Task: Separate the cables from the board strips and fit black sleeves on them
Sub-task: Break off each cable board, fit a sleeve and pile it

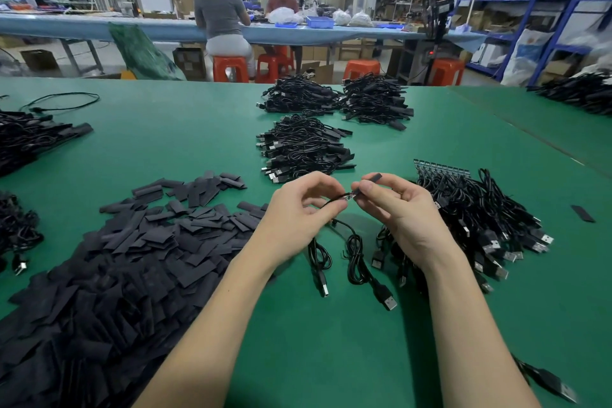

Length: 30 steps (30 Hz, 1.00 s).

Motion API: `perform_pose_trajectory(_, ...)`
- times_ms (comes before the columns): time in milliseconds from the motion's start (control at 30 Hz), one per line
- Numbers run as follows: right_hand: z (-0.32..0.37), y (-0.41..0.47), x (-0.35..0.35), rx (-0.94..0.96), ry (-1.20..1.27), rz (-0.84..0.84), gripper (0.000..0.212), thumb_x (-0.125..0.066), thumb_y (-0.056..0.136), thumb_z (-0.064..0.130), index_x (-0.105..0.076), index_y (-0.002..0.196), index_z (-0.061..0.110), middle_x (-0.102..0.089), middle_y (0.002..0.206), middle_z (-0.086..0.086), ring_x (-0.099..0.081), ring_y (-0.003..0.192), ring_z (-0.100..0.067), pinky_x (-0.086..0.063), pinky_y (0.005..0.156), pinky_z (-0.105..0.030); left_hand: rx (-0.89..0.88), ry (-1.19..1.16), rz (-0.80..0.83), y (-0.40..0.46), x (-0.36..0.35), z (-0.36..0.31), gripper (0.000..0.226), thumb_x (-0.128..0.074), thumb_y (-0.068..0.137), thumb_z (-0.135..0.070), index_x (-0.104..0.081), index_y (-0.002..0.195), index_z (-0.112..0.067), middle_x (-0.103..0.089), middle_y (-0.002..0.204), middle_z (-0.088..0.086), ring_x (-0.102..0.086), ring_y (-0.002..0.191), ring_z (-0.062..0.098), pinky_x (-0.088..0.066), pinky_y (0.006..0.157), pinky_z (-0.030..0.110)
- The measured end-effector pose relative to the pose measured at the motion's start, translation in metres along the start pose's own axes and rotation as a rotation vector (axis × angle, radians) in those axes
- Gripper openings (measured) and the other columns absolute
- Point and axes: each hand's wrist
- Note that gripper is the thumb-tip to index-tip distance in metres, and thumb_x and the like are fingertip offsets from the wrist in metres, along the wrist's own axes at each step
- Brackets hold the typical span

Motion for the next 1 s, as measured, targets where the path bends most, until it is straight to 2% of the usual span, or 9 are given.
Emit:
perform_pose_trajectory(133, -0.003, 0.002, -0.001, -0.008, 0.007, -0.019, 0.03, -0.084, 0.07, 0.019, -0.074, 0.095, 0.004, -0.077, 0.096, -0.018, -0.073, 0.086, -0.018, -0.057, 0.08, -0.02, 0.077, -0.076, -0.04, 0.001, 0.0, 0.002, 0.012, -0.078, 0.086, -0.011, -0.072, 0.094, -0.017, -0.075, 0.088, 0.002, -0.074, 0.078, 0.022, -0.061, 0.083, 0.035)
perform_pose_trajectory(400, -0.004, 0.002, -0.005, -0.024, 0.021, -0.02, 0.03, -0.082, 0.072, 0.019, -0.074, 0.096, 0.004, -0.077, 0.096, -0.016, -0.073, 0.085, -0.015, -0.057, 0.079, -0.02, 0.052, -0.126, -0.061, 0.001, -0.002, 0.003, 0.007, -0.078, 0.084, -0.005, -0.074, 0.089, -0.008, -0.076, 0.078, 0.001, -0.071, 0.069, 0.012, -0.056, 0.072, 0.021)
perform_pose_trajectory(733, -0.005, 0.001, -0.01, -0.079, 0.048, 0.054, 0.019, -0.079, 0.077, 0.015, -0.075, 0.092, 0.005, -0.077, 0.098, -0.018, -0.073, 0.084, -0.016, -0.058, 0.077, -0.02, -0.023, -0.144, -0.047, 0.002, 0.002, 0.0, 0.007, -0.079, 0.084, -0.004, -0.076, 0.09, -0.005, -0.077, 0.08, -0.002, -0.069, 0.07, 0.01, -0.055, 0.07, 0.02)
perform_pose_trajectory(833, -0.005, 0.001, -0.013, -0.067, 0.054, 0.043, 0.013, -0.08, 0.076, 0.016, -0.078, 0.087, 0.009, -0.076, 0.095, -0.017, -0.071, 0.079, -0.016, -0.057, 0.076, -0.02, -0.019, -0.152, -0.054, 0.003, 0.001, 0.001, 0.007, -0.077, 0.085, -0.004, -0.074, 0.091, -0.005, -0.076, 0.082, 0.003, -0.069, 0.073, 0.012, -0.055, 0.069, 0.022)
perform_pose_trajectory(900, -0.005, 0.001, -0.015, -0.055, 0.086, -0.007, 0.021, -0.081, 0.075, 0.016, -0.077, 0.094, 0.009, -0.076, 0.093, -0.018, -0.07, 0.074, -0.018, -0.058, 0.073, -0.021, 0.014, -0.196, -0.046, 0.003, 0.001, 0.001, 0.008, -0.075, 0.087, -0.003, -0.073, 0.094, -0.005, -0.075, 0.083, 0.01, -0.069, 0.074, 0.014, -0.057, 0.068, 0.025)
perform_pose_trajectory(1000, -0.007, 0.001, -0.017, -0.014, 0.054, -0.036, 0.038, -0.079, 0.081, 0.013, -0.069, 0.117, 0.014, -0.076, 0.093, -0.022, -0.071, 0.075, -0.02, -0.058, 0.074, -0.023, 0.04, -0.255, -0.039, 0.003, 0.001, 0.003, 0.009, -0.076, 0.085, -0.001, -0.072, 0.092, -0.007, -0.075, 0.08, 0.007, -0.07, 0.073, 0.014, -0.057, 0.069, 0.023)
Point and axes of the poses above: each hand's wrist, its own y-axis towards the middle knuckle, its own x-axis out of the back of the hand, z = x × y
